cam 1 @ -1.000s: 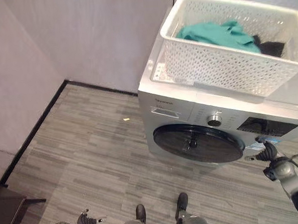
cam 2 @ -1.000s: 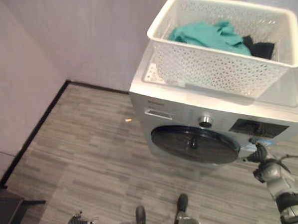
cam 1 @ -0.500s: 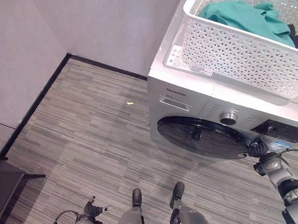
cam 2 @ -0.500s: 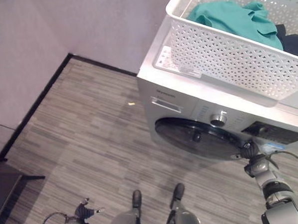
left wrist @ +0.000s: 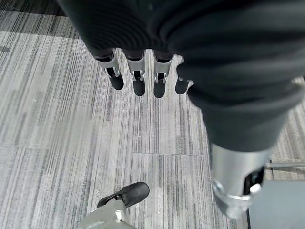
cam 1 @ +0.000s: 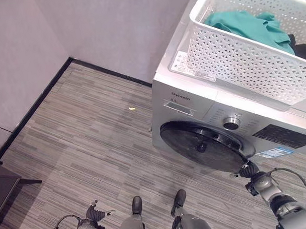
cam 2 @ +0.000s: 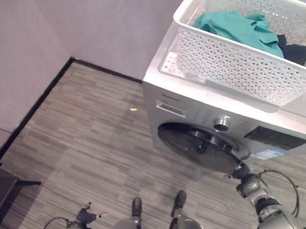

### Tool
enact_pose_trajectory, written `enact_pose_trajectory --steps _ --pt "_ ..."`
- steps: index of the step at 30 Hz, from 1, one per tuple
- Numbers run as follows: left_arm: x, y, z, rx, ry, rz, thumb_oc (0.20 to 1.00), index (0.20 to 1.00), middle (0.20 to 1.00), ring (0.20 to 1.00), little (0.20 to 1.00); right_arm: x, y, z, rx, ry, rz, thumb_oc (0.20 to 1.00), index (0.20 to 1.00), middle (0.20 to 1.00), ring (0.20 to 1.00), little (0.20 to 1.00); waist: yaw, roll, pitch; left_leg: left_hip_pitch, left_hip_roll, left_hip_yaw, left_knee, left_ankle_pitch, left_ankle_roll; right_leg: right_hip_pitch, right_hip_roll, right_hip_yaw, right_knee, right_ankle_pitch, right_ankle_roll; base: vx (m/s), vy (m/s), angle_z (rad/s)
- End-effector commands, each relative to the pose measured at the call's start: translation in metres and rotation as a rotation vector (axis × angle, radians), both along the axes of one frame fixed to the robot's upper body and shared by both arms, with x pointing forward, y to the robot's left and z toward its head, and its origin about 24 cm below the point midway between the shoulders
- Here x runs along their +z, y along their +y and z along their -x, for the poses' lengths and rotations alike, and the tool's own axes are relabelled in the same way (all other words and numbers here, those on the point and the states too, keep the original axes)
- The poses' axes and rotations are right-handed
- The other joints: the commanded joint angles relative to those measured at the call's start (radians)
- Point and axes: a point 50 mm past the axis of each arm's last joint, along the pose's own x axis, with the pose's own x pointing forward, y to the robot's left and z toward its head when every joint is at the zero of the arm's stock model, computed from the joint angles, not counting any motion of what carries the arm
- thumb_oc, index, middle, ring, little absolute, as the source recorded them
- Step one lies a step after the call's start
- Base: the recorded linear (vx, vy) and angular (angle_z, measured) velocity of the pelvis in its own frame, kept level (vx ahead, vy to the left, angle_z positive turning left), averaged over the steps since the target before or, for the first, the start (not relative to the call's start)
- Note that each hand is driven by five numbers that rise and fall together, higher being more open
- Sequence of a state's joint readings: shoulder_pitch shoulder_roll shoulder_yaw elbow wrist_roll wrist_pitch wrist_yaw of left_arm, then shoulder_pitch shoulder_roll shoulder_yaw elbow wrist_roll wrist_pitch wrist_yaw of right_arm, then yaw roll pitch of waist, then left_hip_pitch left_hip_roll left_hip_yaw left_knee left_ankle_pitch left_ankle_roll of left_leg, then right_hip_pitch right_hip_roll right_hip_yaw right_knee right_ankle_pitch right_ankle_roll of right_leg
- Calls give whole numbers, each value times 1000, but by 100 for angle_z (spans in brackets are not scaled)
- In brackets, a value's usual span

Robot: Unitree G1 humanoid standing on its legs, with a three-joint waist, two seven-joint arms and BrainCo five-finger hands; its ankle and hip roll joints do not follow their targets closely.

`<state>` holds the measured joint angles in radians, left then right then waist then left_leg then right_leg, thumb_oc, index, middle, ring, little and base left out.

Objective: Grab the laundry basket,head to the washer,open it,put in the laundry and shut it.

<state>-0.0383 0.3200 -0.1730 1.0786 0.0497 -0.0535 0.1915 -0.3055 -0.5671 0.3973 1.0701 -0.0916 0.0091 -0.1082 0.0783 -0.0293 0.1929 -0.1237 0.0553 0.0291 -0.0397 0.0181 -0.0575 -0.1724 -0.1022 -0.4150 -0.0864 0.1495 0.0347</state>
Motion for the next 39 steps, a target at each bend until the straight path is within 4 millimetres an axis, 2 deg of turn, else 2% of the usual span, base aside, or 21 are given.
enact_pose_trajectory --steps 1,10,15,16,18,22,24,26,27,28,29,30,31,32,33,34,35,36,37,38,39 --pt "6 11 -6 -50 -5 -76 1000 1000 1000 1000 1000 -14 72 -19 103 -34 -308 1000 1000 1000 1000 1000 52 8 -5 -29 -41 -55 -48 41 16 69 -60 57 -1 -100 99 5 9 6" --pt "0 14 9 -55 54 -92 1000 1000 1000 1000 1000 -27 115 -6 237 11 -401 1000 1000 1000 1000 1000 47 5 -28 5 -35 -41 -48 31 16 95 -53 74 -1 -112 94 -1 -1 0" --pt "-3 22 24 -23 106 -111 1000 1000 1000 1000 1000 -26 137 0 332 17 -450 1000 1000 1000 1000 1000 42 8 -45 30 -28 -33 -47 26 15 119 -45 79 -1 -125 89 6 -9 -5" --pt "-4 24 30 -9 125 -118 1000 1000 1000 1000 1000 -27 147 2 357 24 -476 1000 1000 1000 1000 1000 44 12 -54 39 -25 -31 -45 23 14 131 -42 77 -1 -132 86 11 -17 -3" --pt "-5 25 33 -6 136 -118 1000 1000 1000 1000 1000 -27 151 3 372 30 -483 1000 1000 1000 1000 1000 45 13 -56 45 -24 -32 -45 22 13 138 -40 76 -1 -135 85 7 -16 -5" --pt "-8 27 44 15 171 -121 1000 1000 1000 1000 1000 -31 177 6 435 60 -511 1000 1000 1000 1000 1000 62 20 -65 55 -17 -52 -40 26 10 163 -32 57 7 -153 74 -3 -11 -1" --pt "-9 26 48 26 170 -117 1000 1000 1000 1000 1000 -29 185 4 463 58 -516 1000 1000 1000 1000 1000 74 24 -57 61 -12 -63 -34 24 11 162 -31 49 50 -175 69 -38 -22 7" --pt "-6 26 40 37 126 -113 1000 1000 1000 1000 1000 -23 193 -4 476 26 -523 1000 1000 1000 1000 1000 85 32 -24 42 -3 -85 -21 37 11 117 -25 46 146 -212 53 -216 -65 12" --pt "-1 26 28 59 66 -86 1000 1000 1000 1000 1000 -16 195 -14 470 -14 -522 1000 1000 1000 1000 1000 100 40 17 -2 -2 -114 10 50 5 77 -25 32 205 -237 42 -347 -116 20" --pt "0 25 25 51 55 -78 1000 1000 1000 1000 1000 -15 193 -15 456 -23 -521 1000 1000 1000 1000 1000 102 44 27 -34 -6 -139 18 62 -6 60 -31 6 220 -249 38 -386 -185 90" --pt "2 15 12 0 30 -67 1000 1000 1000 1000 1000 -13 183 -19 396 -63 -520 1000 1000 1000 1000 1000 82 51 36 -104 0 -89 32 82 -27 57 -50 -80 219 -279 41 -287 -99 125" --pt "2 10 7 -23 23 -58 1000 1000 1000 1000 1000 -11 178 -22 375 -77 -507 1000 1000 1000 1000 1000 66 55 35 -121 6 1 50 88 -20 55 -61 -113 209 -269 47 -202 -59 165" --pt "2 10 7 -24 23 -58 1000 1000 1000 1000 1000 -11 178 -22 374 -78 -507 1000 1000 1000 1000 1000 66 55 34 -124 6 1 53 86 -20 54 -62 -113 208 -268 48 -171 24 167" --pt "4 8 -1 -51 16 -64 1000 1000 1000 1000 1000 -5 172 -30 355 -113 -476 1000 1000 1000 1000 1000 42 61 32 -148 41 193 115 77 -20 61 -75 -179 179 -245 55 -156 -4 212" --pt "4 9 -1 -59 23 -66 1000 1000 1000 1000 1000 -3 170 -33 360 -117 -460 1000 1000 1000 1000 1000 60 56 43 -158 41 147 179 38 -20 55 -84 -181 175 -233 50 -201 7 220" --pt "2 10 5 -48 34 -68 1000 1000 1000 1000 1000 0 173 -38 384 -120 -451 1000 1000 1000 1000 1000 87 43 58 -171 -13 11 298 -26 -20 43 -93 -152 178 -222 38 -127 88 145" --pt "1 11 8 -20 32 -56 1000 1000 1000 1000 1000 6 178 -45 406 -138 -450 1000 1000 1000 1000 1000 107 43 70 -171 -36 -88 358 -95 -18 32 -93 -116 192 -228 35 -69 141 7" --pt "-2 11 14 3 51 -45 1000 1000 1000 1000 1000 7 179 -46 410 -136 -453 1000 1000 1000 1000 1000 108 41 71 -153 -28 -133 348 -121 -17 27 -90 -87 196 -228 35 -23 126 -120" --pt "-2 11 14 3 51 -45 1000 1000 1000 1000 1000 7 179 -46 410 -136 -453 1000 1000 1000 1000 1000 108 42 73 -150 -27 -133 347 -123 -18 28 -89 -86 196 -229 35 23 122 -161" --pt "-6 10 21 13 90 -41 1000 1000 1000 1000 1000 4 180 -44 400 -123 -461 1000 1000 1000 1000 1000 102 47 76 -130 -22 -169 318 -128 -22 37 -86 -67 187 -223 40 55 246 -112" --pt "-11 5 28 -7 128 -36 1000 1000 1000 1000 1000 2 172 -43 376 -117 -454 1000 1000 1000 1000 1000 88 55 77 -108 -40 -167 286 -147 -13 44 -100 -49 174 -196 58 43 393 -21"
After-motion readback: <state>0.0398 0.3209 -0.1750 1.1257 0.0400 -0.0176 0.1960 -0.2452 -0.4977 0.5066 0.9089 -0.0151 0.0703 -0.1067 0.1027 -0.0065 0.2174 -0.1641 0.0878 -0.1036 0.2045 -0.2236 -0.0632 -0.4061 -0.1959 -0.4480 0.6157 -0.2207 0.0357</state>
